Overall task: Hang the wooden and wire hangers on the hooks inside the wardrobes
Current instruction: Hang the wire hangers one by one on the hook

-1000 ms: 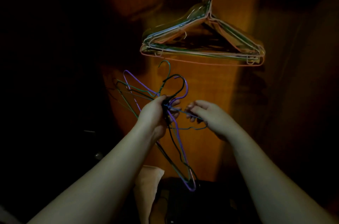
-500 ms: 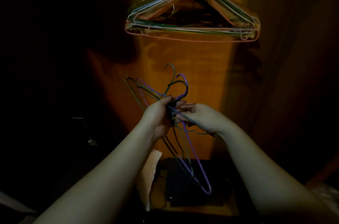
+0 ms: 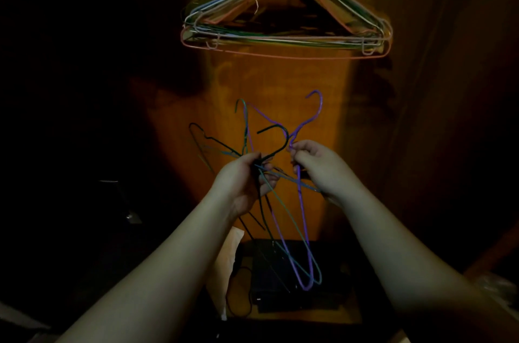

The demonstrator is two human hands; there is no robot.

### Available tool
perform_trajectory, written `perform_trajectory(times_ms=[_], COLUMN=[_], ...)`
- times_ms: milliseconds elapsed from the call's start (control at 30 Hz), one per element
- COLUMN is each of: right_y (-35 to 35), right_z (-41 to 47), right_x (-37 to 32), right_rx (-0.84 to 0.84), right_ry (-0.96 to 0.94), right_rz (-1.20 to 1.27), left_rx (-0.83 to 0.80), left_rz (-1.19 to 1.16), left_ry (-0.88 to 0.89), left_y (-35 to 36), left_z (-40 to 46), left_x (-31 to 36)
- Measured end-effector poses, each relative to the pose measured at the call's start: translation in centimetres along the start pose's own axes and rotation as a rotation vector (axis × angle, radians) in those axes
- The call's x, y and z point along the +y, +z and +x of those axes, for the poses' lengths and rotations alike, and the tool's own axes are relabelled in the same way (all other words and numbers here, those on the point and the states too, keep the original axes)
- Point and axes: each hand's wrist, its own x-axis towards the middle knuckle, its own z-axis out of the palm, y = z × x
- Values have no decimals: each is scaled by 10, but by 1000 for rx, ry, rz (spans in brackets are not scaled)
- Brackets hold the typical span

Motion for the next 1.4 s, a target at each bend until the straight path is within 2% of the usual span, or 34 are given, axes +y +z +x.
perform_trajectory(times_ms=[133, 333, 733, 933, 1100, 1200, 1333, 1400], right_y=[-5, -14, -27, -42, -56, -64, -77, -82], right_z=[0, 10, 68, 74, 69, 63, 60, 62], right_x=[-2, -11, 10, 24, 21, 5, -27, -45], right_rx=[11, -13, 117, 138, 90, 56, 24, 24], right_ry=[5, 113, 339, 345, 304, 211, 25, -70], right_rz=[37, 363, 546, 309, 102, -35, -444, -573], left_rx=[3, -43, 9, 79, 64, 46, 35, 25], left_rz=[-12, 92, 211, 210, 151, 158, 144, 93], left_ry=[20, 55, 31, 16, 59, 121, 201, 258], left_y=[-1, -4, -28, -39, -42, -38, -28, -22], left_z=[0, -4, -7, -4, 0, -2, -4, -6], left_x=[-4, -12, -49, -56, -46, -33, -7, 9])
